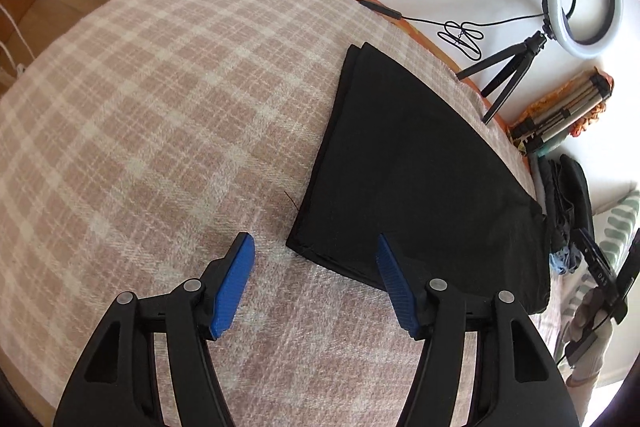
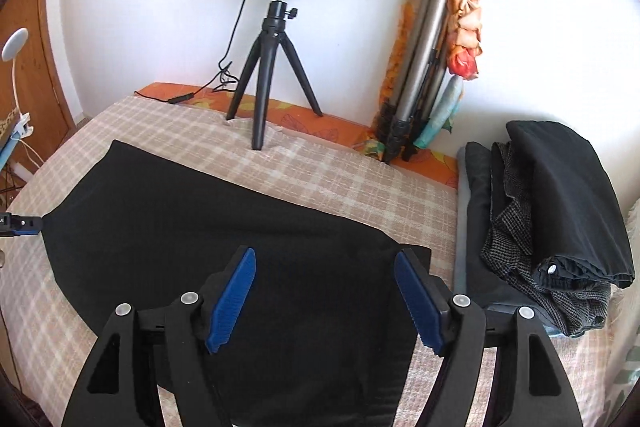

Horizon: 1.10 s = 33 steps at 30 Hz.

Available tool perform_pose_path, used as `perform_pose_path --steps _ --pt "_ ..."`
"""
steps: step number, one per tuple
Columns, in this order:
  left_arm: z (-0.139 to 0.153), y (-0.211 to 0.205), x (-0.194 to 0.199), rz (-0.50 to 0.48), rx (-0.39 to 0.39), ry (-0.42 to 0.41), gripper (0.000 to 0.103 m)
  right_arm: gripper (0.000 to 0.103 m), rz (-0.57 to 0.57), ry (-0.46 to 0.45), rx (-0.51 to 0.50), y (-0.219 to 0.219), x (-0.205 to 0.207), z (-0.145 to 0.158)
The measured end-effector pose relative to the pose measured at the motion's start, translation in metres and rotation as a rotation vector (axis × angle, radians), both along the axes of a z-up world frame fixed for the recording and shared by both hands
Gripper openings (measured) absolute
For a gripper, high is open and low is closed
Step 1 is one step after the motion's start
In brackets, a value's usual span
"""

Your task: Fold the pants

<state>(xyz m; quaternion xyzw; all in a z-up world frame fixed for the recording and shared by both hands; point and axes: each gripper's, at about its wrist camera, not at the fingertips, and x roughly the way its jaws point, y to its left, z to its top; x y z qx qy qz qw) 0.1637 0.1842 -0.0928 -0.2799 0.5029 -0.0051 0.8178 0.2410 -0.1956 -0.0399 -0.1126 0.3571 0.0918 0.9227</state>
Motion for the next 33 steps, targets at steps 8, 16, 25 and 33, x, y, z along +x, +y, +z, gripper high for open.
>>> perform_pose_path --steps 8,16,25,33 --pt "-0.002 -0.004 0.004 0.010 -0.061 -0.028 0.059 0.075 0.112 0.016 -0.007 0.064 -0.003 0.005" --pt "-0.010 -0.008 0.015 -0.015 -0.055 -0.061 0.014 0.082 0.202 0.093 0.035 0.132 0.023 0.001" --pt "0.003 -0.012 0.013 -0.048 -0.069 -0.152 0.007 0.083 0.279 0.361 0.216 0.223 0.093 -0.027" --pt "0.017 -0.029 0.015 -0.121 -0.031 -0.221 0.006 0.074 0.304 0.508 0.210 0.305 0.126 -0.067"
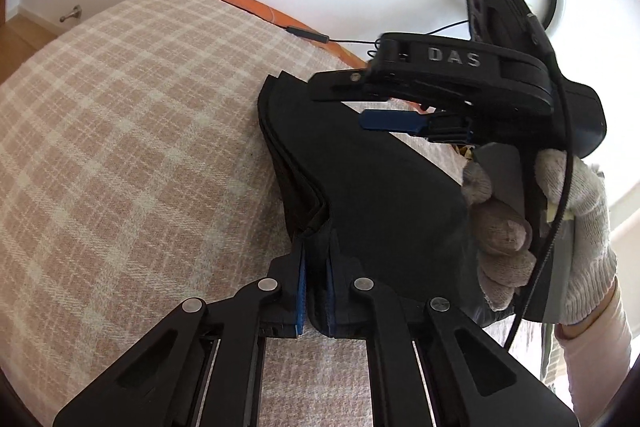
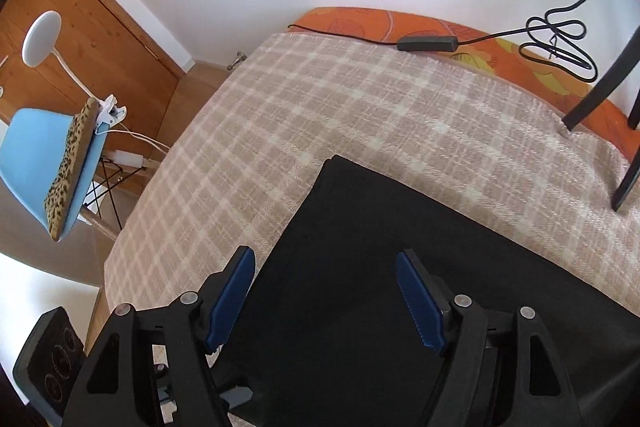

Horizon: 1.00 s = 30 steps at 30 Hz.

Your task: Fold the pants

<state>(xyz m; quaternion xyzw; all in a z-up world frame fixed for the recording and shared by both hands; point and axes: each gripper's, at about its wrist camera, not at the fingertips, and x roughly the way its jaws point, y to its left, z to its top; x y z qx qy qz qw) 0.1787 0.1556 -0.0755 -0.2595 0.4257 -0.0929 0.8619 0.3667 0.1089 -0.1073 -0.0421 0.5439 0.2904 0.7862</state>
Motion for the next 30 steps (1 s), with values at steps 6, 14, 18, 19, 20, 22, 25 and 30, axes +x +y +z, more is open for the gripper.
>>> perform_pose_path --steps 6,14,18,19,20,22,25,30 --pt "0.001 0.000 0.001 -0.005 0.005 -0.015 0.006 0.068 0.039 0.054 -0.057 0.039 0.008 -0.023" --pt "0.004 -0.003 0.000 -0.021 0.024 -0.037 0.006 0.066 0.086 -0.003 -0.229 0.066 0.001 -0.033" --pt "0.005 -0.007 0.002 -0.027 0.028 -0.038 0.006 0.041 0.087 -0.043 -0.290 0.066 0.001 -0.033" --pt "0.006 -0.008 0.003 -0.028 0.028 -0.040 0.006 0.033 0.080 -0.044 -0.286 0.064 0.002 -0.032" --pt "0.006 -0.010 0.004 -0.030 0.028 -0.042 0.006 0.029 0.073 -0.041 -0.274 0.060 0.003 -0.031" --pt "0.009 -0.014 0.003 -0.035 0.032 -0.048 0.006 0.011 0.048 -0.029 -0.238 0.048 0.006 -0.027" --pt "0.013 -0.019 -0.002 -0.048 0.032 -0.056 0.006 0.004 0.008 -0.041 -0.183 0.028 0.006 -0.019" --pt "0.019 -0.033 -0.004 -0.069 0.032 -0.063 0.006 0.002 -0.055 -0.066 -0.076 -0.005 0.001 0.001"
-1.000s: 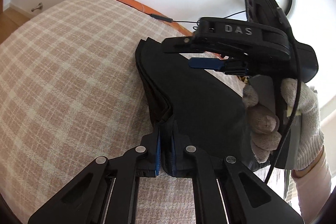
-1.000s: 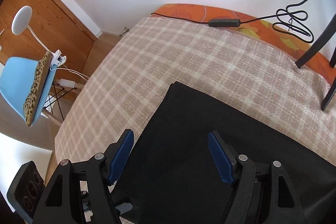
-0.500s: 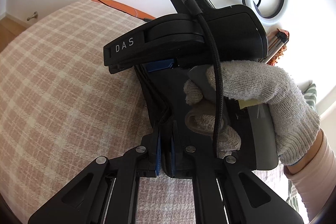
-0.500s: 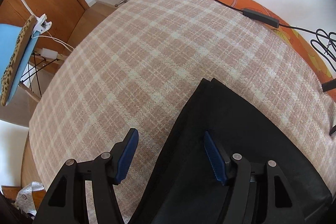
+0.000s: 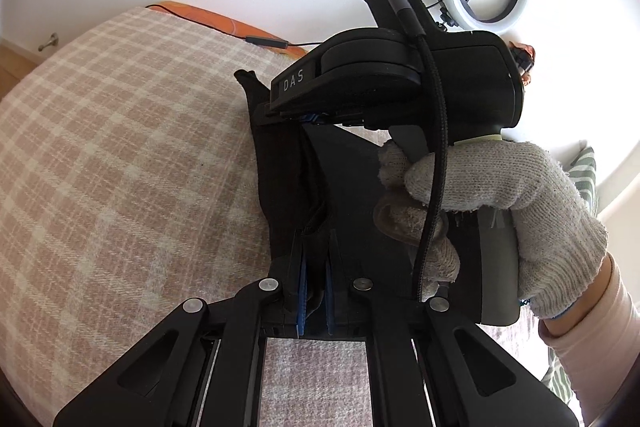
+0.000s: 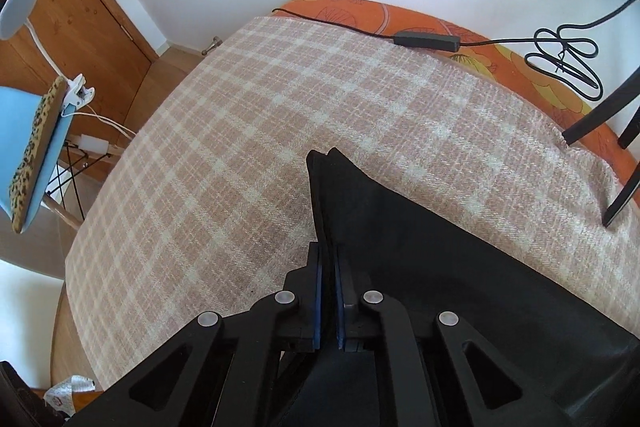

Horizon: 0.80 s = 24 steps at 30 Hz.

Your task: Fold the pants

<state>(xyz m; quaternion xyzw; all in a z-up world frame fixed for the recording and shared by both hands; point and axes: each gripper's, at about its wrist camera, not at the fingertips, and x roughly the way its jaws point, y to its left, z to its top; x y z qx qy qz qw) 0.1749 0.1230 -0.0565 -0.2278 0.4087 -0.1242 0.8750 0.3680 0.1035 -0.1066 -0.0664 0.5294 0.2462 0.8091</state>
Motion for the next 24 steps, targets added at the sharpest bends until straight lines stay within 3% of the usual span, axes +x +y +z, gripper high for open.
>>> perform_pose_path --steps 7,11,24 --pt "0.020 -0.031 -0.003 -0.037 -0.001 -0.035 0.006 0.002 -0.064 -0.057 0.084 -0.053 -0.015 0.038" --pt "0.029 -0.053 -0.005 -0.063 -0.009 -0.050 0.006 0.002 -0.096 -0.094 0.080 -0.088 -0.027 0.053" --pt "0.042 -0.160 -0.009 -0.199 -0.040 -0.077 0.006 0.002 -0.255 -0.165 0.100 -0.228 -0.056 0.077"
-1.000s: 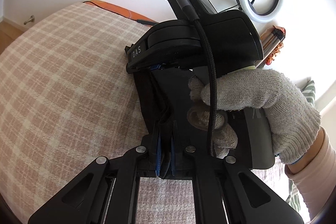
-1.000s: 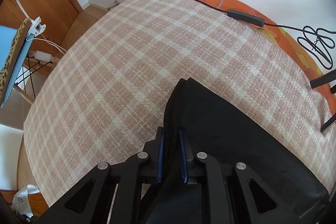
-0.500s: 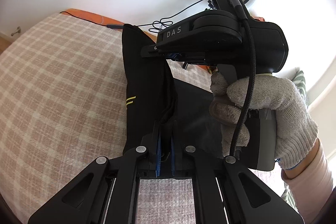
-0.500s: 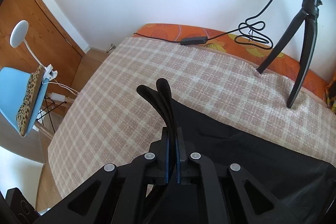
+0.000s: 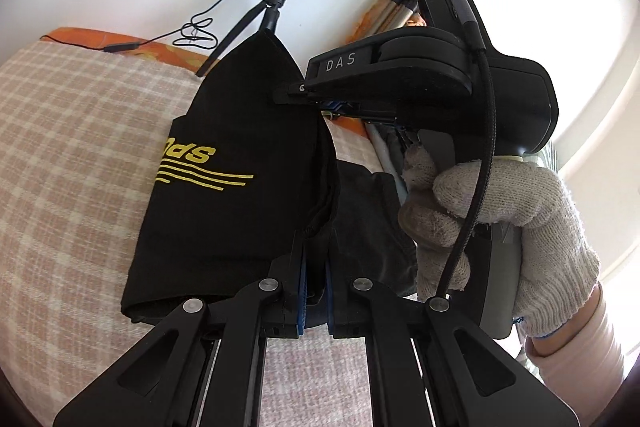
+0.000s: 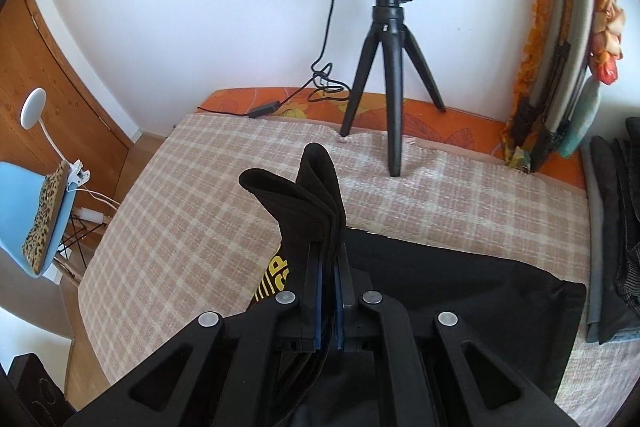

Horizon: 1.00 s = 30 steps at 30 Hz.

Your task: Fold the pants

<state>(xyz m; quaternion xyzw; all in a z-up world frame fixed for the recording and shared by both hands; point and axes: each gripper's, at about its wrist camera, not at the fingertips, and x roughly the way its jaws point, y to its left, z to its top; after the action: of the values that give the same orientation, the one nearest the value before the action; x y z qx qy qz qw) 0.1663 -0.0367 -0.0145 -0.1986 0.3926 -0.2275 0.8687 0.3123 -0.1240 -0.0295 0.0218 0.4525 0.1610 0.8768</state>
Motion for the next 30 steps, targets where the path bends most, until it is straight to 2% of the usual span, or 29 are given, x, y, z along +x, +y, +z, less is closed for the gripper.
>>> perform_pose_path --steps 6,13,14,15,17,20,25,27,30 --pt "-0.009 -0.063 0.002 -0.092 0.007 0.009 0.006 0.002 -0.070 0.018 0.010 -0.070 -0.006 -0.013" --pt "-0.034 -0.119 0.009 -0.194 0.017 0.065 0.006 0.002 -0.149 0.051 0.026 -0.134 -0.008 -0.043" --pt "-0.037 -0.123 0.011 -0.209 0.017 0.080 0.006 0.002 -0.157 0.054 0.027 -0.140 -0.008 -0.046" --pt "-0.038 -0.124 0.011 -0.219 0.019 0.088 0.011 0.002 -0.163 0.056 0.030 -0.148 -0.008 -0.049" --pt "-0.038 -0.122 0.009 -0.240 0.028 0.097 0.015 0.002 -0.173 0.058 0.039 -0.159 -0.008 -0.053" --pt "-0.029 -0.106 0.000 -0.228 0.057 0.109 0.032 0.002 -0.170 0.060 0.058 -0.171 -0.008 -0.056" --pt "-0.016 -0.060 -0.015 -0.116 0.108 0.086 0.032 0.002 -0.146 0.061 0.048 -0.177 -0.010 -0.063" --pt "-0.021 -0.035 -0.008 -0.054 0.134 0.083 0.032 0.002 -0.139 0.054 0.039 -0.176 -0.009 -0.067" --pt "-0.045 -0.004 0.005 0.027 0.122 0.148 0.032 0.002 -0.149 0.052 0.033 -0.177 -0.007 -0.072"
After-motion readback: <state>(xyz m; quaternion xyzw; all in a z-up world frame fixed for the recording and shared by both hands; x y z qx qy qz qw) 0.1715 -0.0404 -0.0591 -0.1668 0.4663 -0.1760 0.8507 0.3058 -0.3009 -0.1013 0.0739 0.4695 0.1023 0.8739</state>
